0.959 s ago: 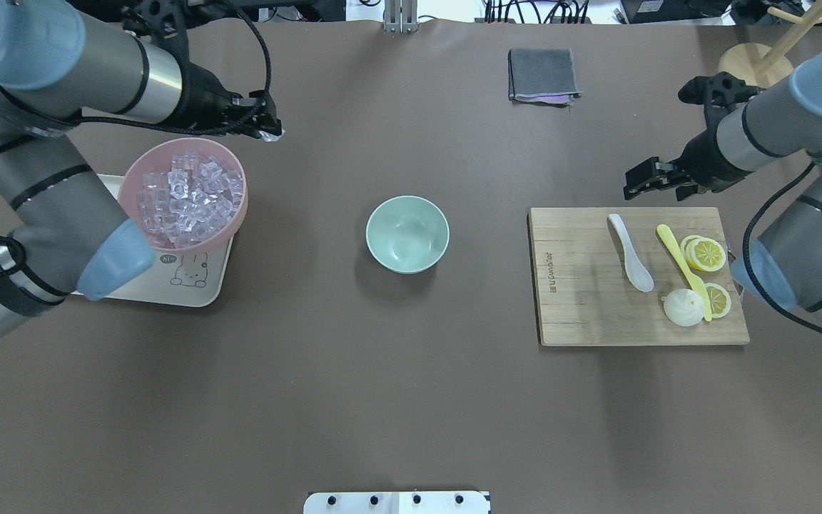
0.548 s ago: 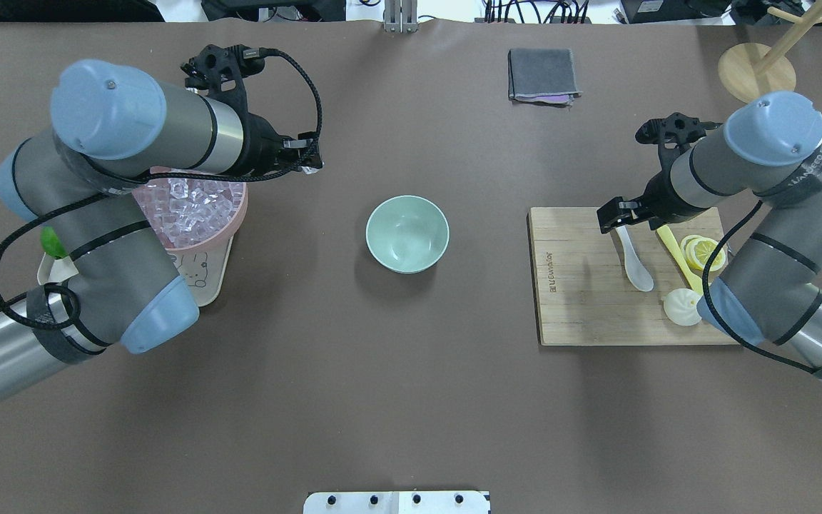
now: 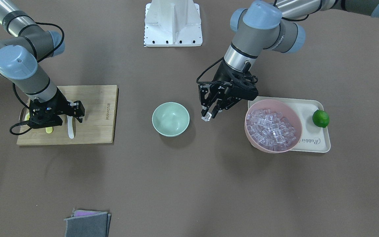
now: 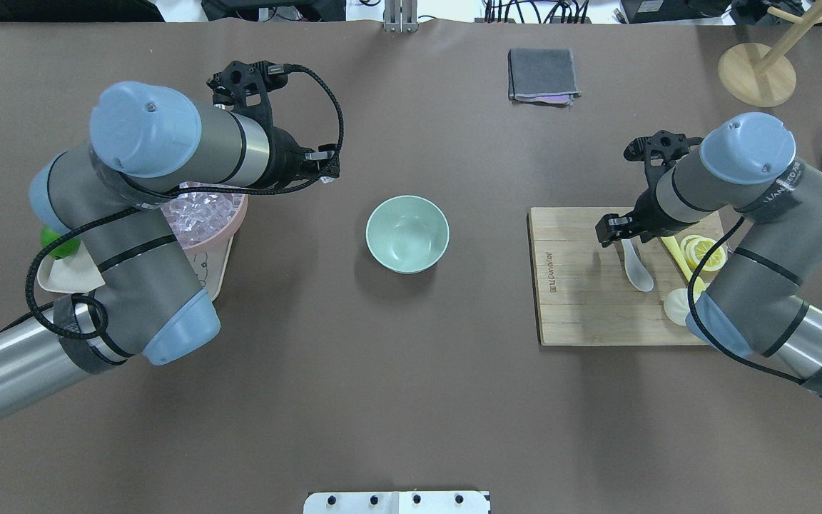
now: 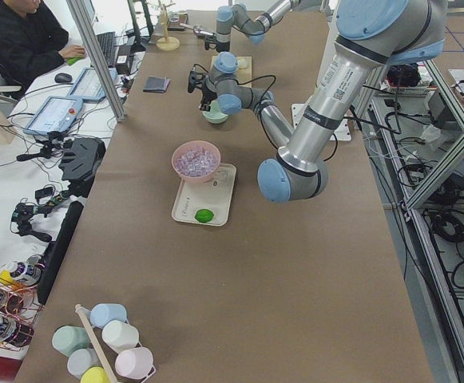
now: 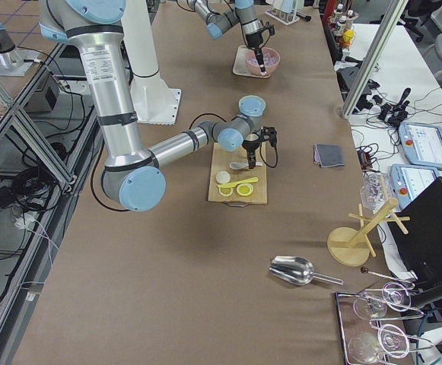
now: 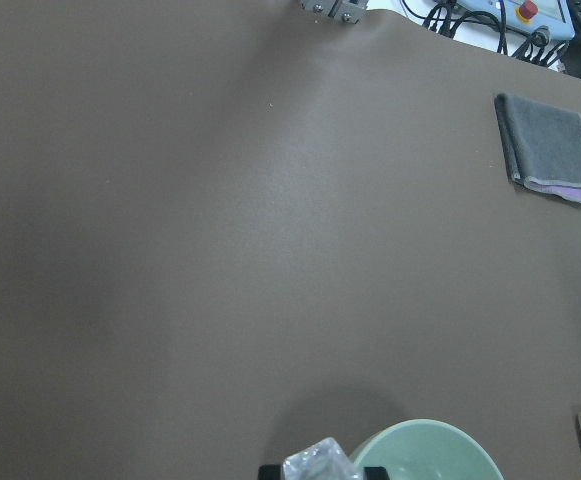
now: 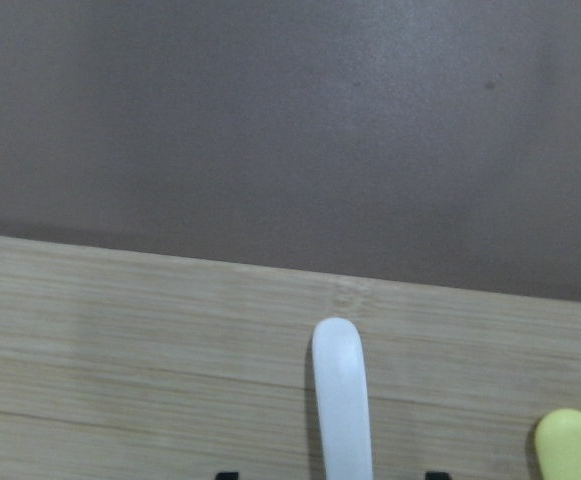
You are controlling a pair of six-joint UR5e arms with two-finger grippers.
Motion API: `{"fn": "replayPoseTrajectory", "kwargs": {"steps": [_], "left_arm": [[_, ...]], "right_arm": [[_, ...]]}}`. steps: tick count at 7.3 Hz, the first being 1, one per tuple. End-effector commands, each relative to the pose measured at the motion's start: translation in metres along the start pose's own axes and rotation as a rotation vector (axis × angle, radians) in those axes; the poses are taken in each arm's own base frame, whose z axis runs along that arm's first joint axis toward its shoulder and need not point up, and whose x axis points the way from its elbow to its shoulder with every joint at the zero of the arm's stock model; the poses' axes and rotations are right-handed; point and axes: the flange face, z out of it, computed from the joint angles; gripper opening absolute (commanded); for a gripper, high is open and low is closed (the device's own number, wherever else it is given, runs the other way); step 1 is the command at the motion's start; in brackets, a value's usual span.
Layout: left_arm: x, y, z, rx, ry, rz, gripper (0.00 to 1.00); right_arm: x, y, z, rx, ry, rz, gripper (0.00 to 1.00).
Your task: Put spoon and ice into bowl
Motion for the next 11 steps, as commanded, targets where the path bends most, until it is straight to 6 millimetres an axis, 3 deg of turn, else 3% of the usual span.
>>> {"fn": "replayPoseTrajectory", "kwargs": {"steps": [1, 3, 6, 8, 11], "left_arm": [[0.008, 0.003, 0.003, -0.006, 0.006, 0.004, 0.0], [0.007, 0.003, 0.003, -0.006, 0.006, 0.005, 0.0], [0.007, 0.01, 0.011, -0.013, 0.0, 0.008, 0.0], [0.021, 0.05, 0.032, -0.001, -0.012, 0.028, 0.0], [0.048, 0.082, 0.059, 0.005, -0.02, 0.017, 0.0]], "right_arm": [[-0.005, -0.008, 0.006, -0.003, 0.005, -0.009, 0.57], [-0.002, -0.013, 0.001, 0.004, 0.002, -0.001, 0.0], [-0.006, -0.014, -0.007, 0.014, -0.012, -0.006, 0.0], [-0.005, -0.036, -0.037, 0.025, -0.068, 0.016, 0.0], [-0.046, -0.065, -0.078, 0.044, -0.102, 0.028, 0.0]]}}
